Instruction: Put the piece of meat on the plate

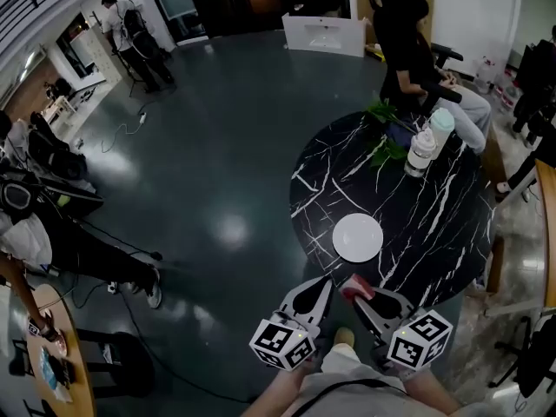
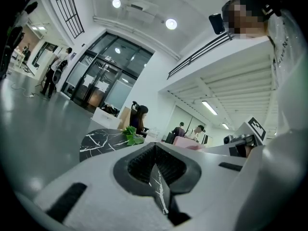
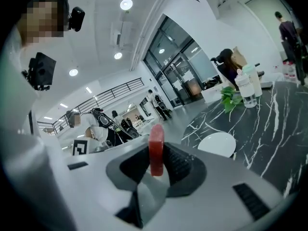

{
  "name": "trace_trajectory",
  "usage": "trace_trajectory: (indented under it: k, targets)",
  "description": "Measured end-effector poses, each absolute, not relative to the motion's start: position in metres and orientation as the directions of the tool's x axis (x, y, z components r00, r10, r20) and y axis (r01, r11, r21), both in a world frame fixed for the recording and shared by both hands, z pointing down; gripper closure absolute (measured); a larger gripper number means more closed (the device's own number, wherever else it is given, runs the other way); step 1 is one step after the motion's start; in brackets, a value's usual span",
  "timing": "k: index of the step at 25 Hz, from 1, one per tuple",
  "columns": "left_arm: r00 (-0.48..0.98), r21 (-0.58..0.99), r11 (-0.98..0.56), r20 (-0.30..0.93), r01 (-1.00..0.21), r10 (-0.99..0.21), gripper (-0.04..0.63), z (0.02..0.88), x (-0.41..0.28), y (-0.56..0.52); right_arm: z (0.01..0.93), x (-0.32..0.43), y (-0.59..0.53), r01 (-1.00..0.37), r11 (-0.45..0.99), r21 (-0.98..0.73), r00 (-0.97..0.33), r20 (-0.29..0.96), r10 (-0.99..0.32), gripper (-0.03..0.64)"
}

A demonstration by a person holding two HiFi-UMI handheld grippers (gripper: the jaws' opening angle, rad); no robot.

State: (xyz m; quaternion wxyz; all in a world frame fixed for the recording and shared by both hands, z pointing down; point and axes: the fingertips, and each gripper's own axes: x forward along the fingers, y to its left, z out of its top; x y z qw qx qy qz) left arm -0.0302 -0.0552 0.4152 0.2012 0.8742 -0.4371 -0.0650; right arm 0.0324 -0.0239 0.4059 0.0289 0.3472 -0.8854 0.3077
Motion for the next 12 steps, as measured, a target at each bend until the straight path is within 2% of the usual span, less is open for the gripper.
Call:
trace_trajectory:
  k: [6, 12]
  targets:
    - [0.606, 0.366, -0.548, 0.057, -0.752, -0.794, 0.586, 0.417, -0.018, -0.088, 0.412, 0.041, -0.059, -0.619, 0.582, -0.527, -0.768, 0.253, -0.588, 0.529]
    - [0.594, 0.407, -0.509, 0.111, -0.758, -0.796, 0.586, 0.443, -0.017, -0.099, 0.432, 0.046, -0.074, -0.628, 0.551, -0.550, -0.762, 0.289, -0.580, 0.529]
